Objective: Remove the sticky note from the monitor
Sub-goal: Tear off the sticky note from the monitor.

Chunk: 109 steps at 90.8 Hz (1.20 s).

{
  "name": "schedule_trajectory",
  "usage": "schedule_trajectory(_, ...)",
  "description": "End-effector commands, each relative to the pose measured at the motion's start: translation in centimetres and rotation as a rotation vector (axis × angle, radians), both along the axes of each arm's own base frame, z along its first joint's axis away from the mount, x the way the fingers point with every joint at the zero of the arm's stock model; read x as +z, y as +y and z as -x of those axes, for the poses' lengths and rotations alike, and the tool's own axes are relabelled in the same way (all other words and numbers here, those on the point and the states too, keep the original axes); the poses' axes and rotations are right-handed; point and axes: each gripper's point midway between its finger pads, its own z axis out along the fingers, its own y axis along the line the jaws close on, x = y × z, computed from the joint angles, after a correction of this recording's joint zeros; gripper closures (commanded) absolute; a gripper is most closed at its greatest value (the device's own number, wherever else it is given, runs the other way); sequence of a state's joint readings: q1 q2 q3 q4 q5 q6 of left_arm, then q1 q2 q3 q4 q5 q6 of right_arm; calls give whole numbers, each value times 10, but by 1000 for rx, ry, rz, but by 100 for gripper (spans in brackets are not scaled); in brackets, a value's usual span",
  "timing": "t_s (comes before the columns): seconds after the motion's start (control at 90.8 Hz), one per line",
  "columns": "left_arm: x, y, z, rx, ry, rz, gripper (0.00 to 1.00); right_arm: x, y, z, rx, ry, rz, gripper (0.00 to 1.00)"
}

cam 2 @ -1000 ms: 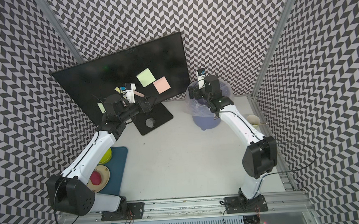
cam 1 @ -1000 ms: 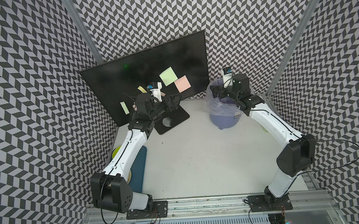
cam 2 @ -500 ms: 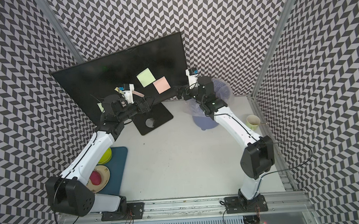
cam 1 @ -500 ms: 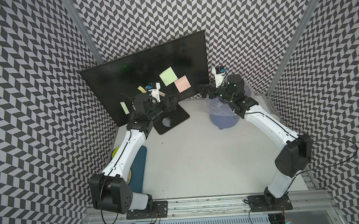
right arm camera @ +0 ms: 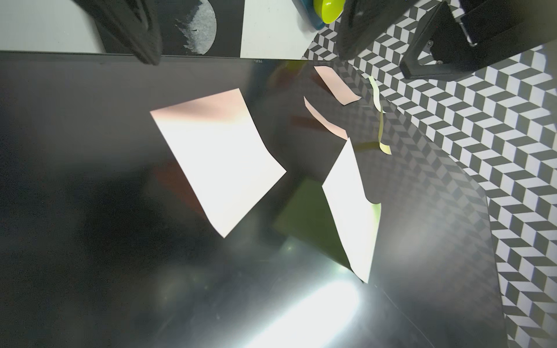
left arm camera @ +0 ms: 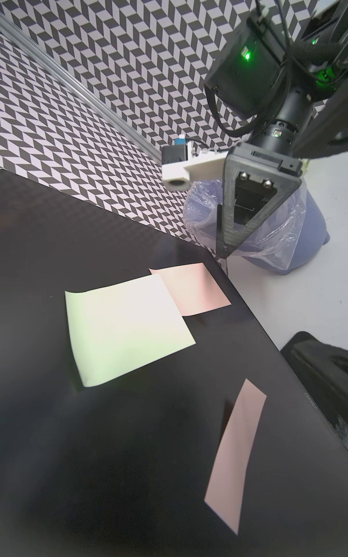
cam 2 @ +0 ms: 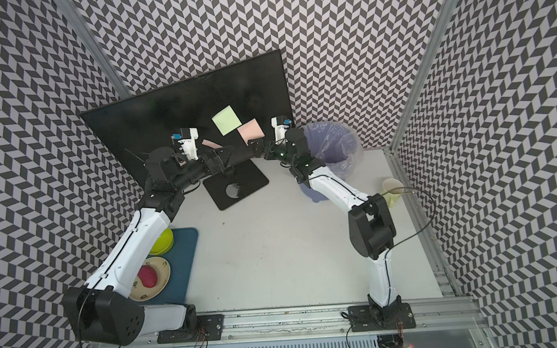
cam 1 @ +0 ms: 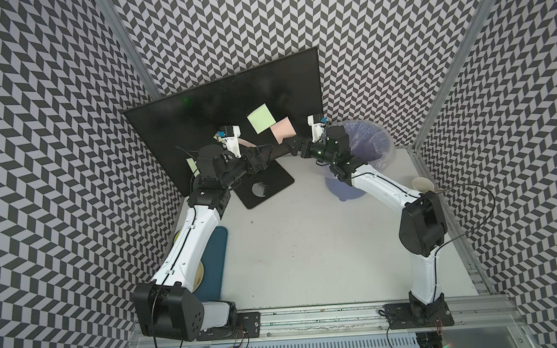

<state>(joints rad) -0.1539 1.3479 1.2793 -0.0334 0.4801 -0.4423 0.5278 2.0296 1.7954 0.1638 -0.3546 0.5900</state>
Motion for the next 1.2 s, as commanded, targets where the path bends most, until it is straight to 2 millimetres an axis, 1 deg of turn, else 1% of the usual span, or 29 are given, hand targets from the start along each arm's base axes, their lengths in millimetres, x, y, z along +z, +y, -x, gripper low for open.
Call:
schedule_trajectory(0.0,7,3,9,-10,-17,-7,0,37,7,2,17,-82,-102,7)
schedule_trajectory(0.066,7,6,10,-5,-19,-5,0,33,9,-2,17,-89,-106,7)
schedule_trajectory(0.099,6,7,10,-6,-16,-4,0,35,9,-2,17,-94,-109,7)
schedule_trajectory(0.143,6,7,10,-9,-15,-3,0,29,11,-7,16,-89,-105,7)
schedule_trajectory(0.176,6,8,10,-7,-16,-3,0,30,12,-8,17,-91,-107,7)
schedule_trajectory(0.22,5,8,10,-7,-13,-3,0,24,14,-11,17,-87,-104,7)
schedule_trajectory(0.253,5,9,10,-6,-13,-3,0,25,15,-12,17,-92,-107,7)
schedule_trajectory(0.297,5,9,11,-6,-14,-3,0,20,17,-15,17,-95,-109,7)
schedule_trajectory(0.386,6,10,11,-1,-16,-5,0,18,19,-20,17,-100,-112,7)
schedule_trajectory(0.441,5,11,11,0,-14,-6,0,20,21,-23,16,-107,-116,7)
schedule_trajectory(0.452,6,11,11,1,-16,-6,0,17,22,-25,17,-100,-112,7)
schedule_trajectory(0.485,6,11,12,0,-17,-6,0,19,22,-25,17,-102,-113,7)
schedule_trajectory(0.606,6,12,11,1,-14,-8,0,16,25,-30,16,-101,-112,7)
schedule_trajectory(0.705,6,12,12,3,-13,-14,0,15,26,-30,18,-87,-115,7)
schedule_trajectory(0.716,6,12,13,3,-13,-14,0,13,26,-30,18,-19,-159,7)
schedule_trajectory(0.727,6,12,13,4,-15,-15,0,13,30,-25,53,12,-182,9)
schedule_trajectory(0.771,6,13,13,7,-15,-16,0,10,30,-22,62,51,-198,10)
schedule_trajectory(0.892,4,12,12,2,-10,-11,0,4,26,-18,46,71,-194,8)
schedule_trajectory(1.047,0,10,10,-6,2,-1,0,-4,21,-18,22,92,-193,7)
schedule_trajectory(1.19,1,10,11,-4,-1,-2,0,-2,22,-19,32,79,-199,7)
